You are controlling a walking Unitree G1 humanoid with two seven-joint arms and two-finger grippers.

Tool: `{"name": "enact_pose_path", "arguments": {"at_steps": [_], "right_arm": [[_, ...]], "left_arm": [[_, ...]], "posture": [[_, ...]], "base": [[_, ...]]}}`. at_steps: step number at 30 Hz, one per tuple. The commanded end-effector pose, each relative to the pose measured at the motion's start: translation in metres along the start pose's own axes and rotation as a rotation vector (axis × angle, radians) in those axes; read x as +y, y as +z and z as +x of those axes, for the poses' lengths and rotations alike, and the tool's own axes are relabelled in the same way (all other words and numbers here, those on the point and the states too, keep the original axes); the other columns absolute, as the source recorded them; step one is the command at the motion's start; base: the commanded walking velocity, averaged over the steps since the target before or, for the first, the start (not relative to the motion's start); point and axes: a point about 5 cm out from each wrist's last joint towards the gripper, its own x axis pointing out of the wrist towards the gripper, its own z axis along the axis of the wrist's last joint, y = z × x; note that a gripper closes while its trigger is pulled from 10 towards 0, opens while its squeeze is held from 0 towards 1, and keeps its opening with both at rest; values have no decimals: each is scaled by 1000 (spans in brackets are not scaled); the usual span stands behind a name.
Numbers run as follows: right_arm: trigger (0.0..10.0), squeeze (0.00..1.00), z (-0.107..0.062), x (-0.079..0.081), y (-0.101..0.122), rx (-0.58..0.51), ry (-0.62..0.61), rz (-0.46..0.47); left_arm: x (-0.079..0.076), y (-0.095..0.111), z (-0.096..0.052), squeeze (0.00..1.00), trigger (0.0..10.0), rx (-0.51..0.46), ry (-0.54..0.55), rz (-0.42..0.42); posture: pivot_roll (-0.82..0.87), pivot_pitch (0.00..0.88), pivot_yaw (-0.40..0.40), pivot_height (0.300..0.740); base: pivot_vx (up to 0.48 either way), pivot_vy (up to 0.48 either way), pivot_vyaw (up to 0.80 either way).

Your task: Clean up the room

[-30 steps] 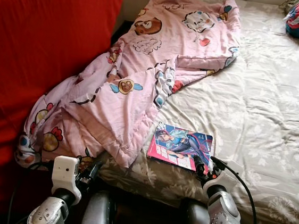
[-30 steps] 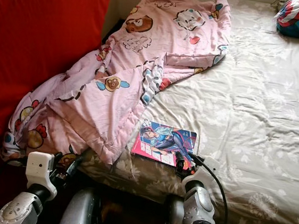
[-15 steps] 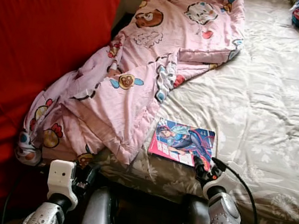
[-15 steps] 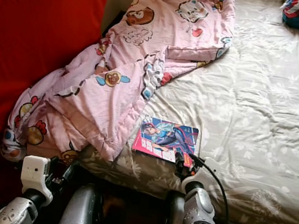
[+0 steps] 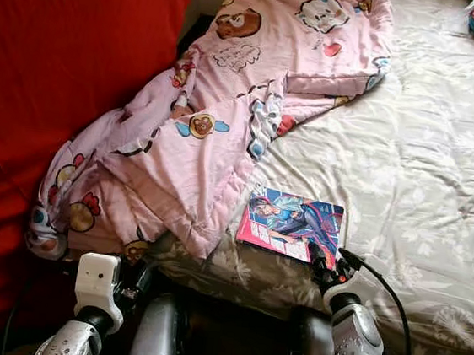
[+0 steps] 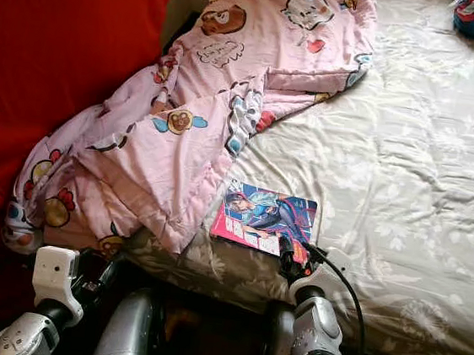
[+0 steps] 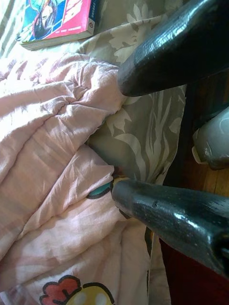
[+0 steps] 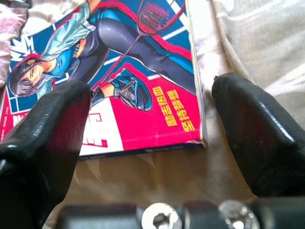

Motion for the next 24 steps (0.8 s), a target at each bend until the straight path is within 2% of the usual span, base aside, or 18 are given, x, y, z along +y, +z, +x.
{"name": "enact_pose_path", "arguments": {"at_steps": [1, 11, 24], "right_arm": [[10000, 0, -2, 0, -2, -3, 10, -5], [10000, 0, -2, 4, -6, 21, 39, 5], [10000, 0, -10, -5, -19, 65, -11, 25]], "left_arm": [[4, -4, -4, 0, 10000, 26, 13, 1], [5, -5, -5, 0, 10000, 32, 11, 3], [4, -5, -11, 0, 10000, 43, -2, 20]], "posture": [[164, 223, 77, 572], [168, 223, 80, 572], [184, 236, 86, 572]], "base": [[0, 0, 0], [0, 0, 0], [0, 0, 0]]}}
